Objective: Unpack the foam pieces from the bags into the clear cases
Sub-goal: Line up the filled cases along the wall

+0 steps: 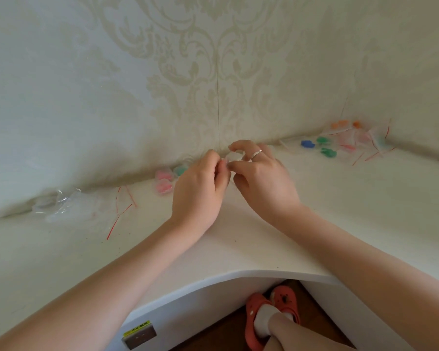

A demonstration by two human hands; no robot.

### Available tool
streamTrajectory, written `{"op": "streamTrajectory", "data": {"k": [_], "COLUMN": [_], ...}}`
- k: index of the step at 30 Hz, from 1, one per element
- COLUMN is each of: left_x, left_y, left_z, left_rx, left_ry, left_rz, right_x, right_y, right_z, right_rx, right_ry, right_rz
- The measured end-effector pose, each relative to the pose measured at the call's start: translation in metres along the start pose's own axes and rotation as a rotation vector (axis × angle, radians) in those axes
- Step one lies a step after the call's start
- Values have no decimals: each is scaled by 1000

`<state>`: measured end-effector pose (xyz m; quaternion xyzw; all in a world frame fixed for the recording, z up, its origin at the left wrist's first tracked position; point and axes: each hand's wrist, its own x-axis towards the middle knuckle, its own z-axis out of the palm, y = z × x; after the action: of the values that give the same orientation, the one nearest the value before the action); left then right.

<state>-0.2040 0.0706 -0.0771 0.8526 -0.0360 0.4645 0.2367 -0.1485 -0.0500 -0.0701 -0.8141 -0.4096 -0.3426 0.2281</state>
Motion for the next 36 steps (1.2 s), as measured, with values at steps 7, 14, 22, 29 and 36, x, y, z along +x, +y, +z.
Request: {"op": "streamTrajectory", "data": {"k": [7,14,22,29,36], "left_x": [-3,-3,10,12,9], "left_y": [8,4,-9,-6,-8], "left_z": [-1,1,8,3,3], "left_rx": [136,-251,-742,-736,-645], "left_ry": [12,-45,-107,-9,-48], "left_rz": [299,-64,-695,-663,-591], "right_x": [3,6,8,6,5], "right_y": [1,7,3,7,5], "right_z": [-5,-1,-7,-6,-4], "right_rx": [261,648,896,834,902], "right_ry": [-273,-168,-269,-324,-246], "right_rz": [308,369,384,353,381]}}
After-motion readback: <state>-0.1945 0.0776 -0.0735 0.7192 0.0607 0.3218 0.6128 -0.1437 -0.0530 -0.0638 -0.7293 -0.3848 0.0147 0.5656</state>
